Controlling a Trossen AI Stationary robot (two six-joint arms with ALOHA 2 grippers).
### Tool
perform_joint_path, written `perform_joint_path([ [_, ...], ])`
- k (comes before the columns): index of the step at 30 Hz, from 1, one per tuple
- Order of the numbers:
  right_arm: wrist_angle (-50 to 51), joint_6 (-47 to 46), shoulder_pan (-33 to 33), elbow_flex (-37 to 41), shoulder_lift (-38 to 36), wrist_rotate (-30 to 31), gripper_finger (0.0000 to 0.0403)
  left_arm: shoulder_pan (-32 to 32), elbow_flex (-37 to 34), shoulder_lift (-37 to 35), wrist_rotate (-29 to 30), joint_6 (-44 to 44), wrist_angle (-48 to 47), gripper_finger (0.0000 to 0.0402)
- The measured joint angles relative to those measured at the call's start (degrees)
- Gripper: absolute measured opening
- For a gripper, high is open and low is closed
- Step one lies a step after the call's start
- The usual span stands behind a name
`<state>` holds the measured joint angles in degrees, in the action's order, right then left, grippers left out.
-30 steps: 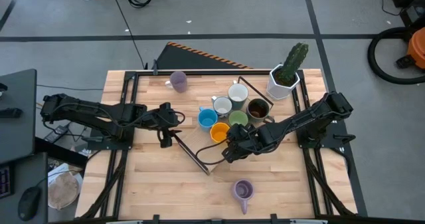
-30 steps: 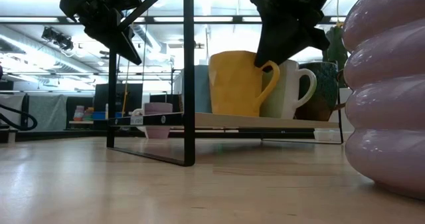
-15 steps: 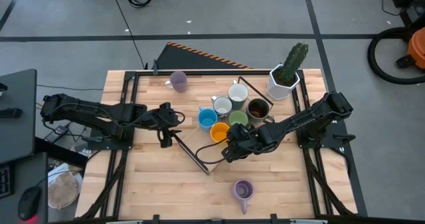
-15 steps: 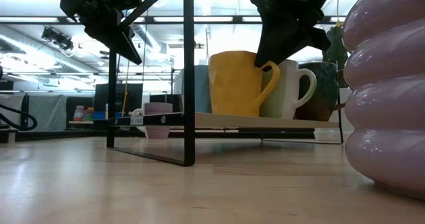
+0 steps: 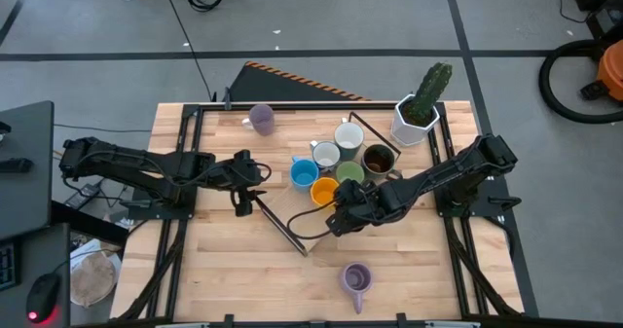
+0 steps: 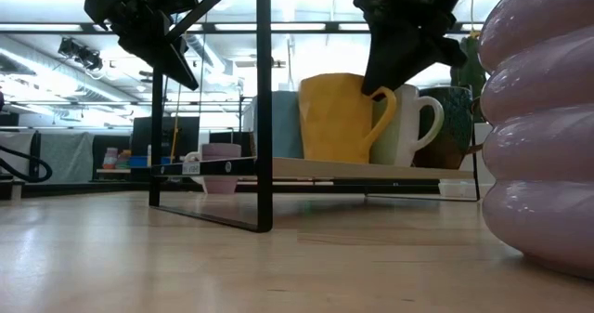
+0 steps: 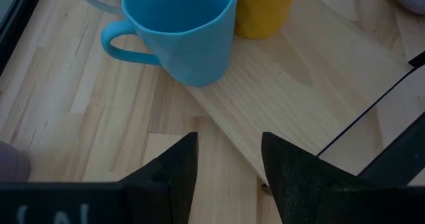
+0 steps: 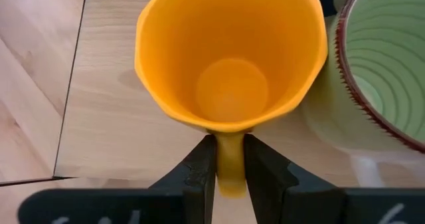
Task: Place coffee mugs
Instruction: Put the yellow mug on the shelf, then put the top violet mug on the shelf
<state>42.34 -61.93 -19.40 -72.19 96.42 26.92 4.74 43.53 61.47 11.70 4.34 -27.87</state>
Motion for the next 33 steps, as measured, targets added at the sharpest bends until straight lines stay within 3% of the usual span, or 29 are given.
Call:
perform_joint_path([
  [18, 5.9, 2.5, -0.3, -2.1, -3.4, -3.2, 0.0165, 0.0, 0.0, 0.0, 0.1, -1.9, -0.1, 0.0172],
  [23, 11.2, 3.9, -3.0, -1.8, -7.8, -0.3, 0.0172, -0.6, 0.0, 0.0, 6.4, -7.8, 0.2, 0.0172],
  [28, 13.6, 1.0, -6.0, 3.1, -12.5, 1.2, 0.0167, -4.8, 0.0, 0.0, 7.6, -16.6, 0.1, 0.0172],
  [33, 11.2, -1.1, -9.3, 9.8, -16.8, 4.3, 0.0162, -13.3, 0.1, 1.0, 5.4, -20.4, 3.3, 0.0172],
])
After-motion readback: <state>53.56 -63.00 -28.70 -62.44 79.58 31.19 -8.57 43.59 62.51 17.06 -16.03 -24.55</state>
